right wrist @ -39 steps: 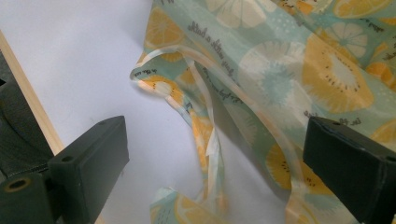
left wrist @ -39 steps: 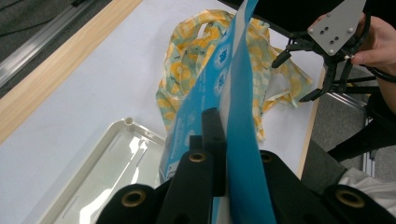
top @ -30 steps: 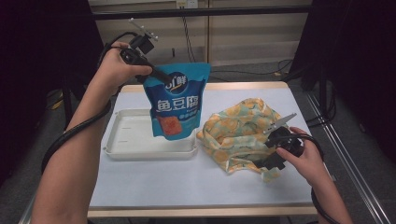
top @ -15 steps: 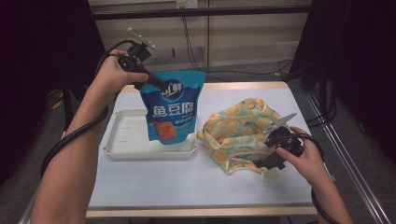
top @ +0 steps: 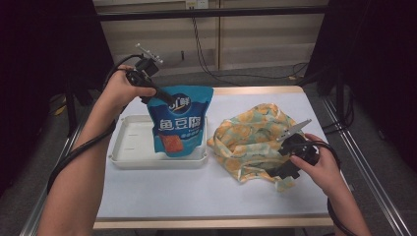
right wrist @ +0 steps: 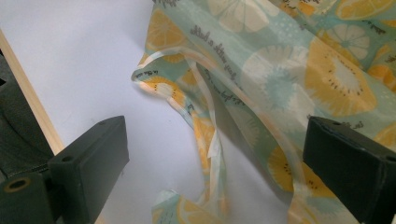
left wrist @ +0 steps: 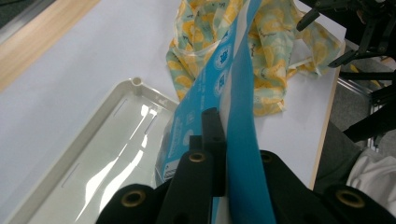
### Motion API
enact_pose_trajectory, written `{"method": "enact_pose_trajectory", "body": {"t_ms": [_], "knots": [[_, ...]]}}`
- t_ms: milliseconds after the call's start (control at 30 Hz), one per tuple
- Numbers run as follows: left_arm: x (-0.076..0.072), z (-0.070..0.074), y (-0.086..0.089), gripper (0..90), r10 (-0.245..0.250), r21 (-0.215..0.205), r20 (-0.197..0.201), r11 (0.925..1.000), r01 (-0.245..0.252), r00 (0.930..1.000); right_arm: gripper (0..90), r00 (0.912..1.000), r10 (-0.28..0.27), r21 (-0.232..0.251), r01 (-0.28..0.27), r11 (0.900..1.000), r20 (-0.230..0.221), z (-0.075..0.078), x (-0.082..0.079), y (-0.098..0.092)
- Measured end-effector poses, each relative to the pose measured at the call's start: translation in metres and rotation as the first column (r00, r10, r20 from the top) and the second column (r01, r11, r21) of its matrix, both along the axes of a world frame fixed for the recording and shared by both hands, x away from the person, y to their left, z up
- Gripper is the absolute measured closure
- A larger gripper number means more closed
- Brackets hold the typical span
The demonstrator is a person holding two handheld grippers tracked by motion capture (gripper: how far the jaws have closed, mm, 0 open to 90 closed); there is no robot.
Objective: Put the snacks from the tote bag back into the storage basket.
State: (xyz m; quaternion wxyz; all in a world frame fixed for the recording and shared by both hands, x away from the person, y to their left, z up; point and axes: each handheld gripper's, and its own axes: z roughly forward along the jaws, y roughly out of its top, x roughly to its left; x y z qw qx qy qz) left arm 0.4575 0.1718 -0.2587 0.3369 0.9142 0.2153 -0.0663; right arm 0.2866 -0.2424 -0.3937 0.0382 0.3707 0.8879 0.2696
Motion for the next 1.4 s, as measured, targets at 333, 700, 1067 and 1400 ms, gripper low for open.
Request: {"method": "enact_pose_trajectory", "body": {"t_ms": [333, 700, 1067, 1400], "knots": [[0.0, -0.01, 0.001, 90.0, -0.034, -0.028, -0.009, 0.999, 0.034, 0.9994, 6.1, 1.0, 0.008, -0.002, -0.008, 1.0, -0.003, -0.001, 0.001, 0.002], [-0.005, -0.014, 0.01, 90.0, -0.04, -0.027, -0.011, 0.9989, 0.04, 0.9991, 6.1, 1.0, 0.006, -0.005, -0.006, 1.0, -0.006, -0.001, 0.0, 0.002], [-0.007, -0.017, 0.018, 90.0, -0.031, -0.022, -0.012, 0.9993, 0.031, 0.9994, 6.1, 0.9999, 0.006, -0.005, -0.006, 1.0, -0.011, -0.003, 0.001, 0.003], [-0.012, -0.017, 0.025, 74.9, -0.008, 0.019, 0.014, 0.9998, 0.008, 0.9999, 6.1, 0.9999, 0.013, -0.006, -0.013, 1.0, -0.007, -0.002, 0.002, 0.006]]}}
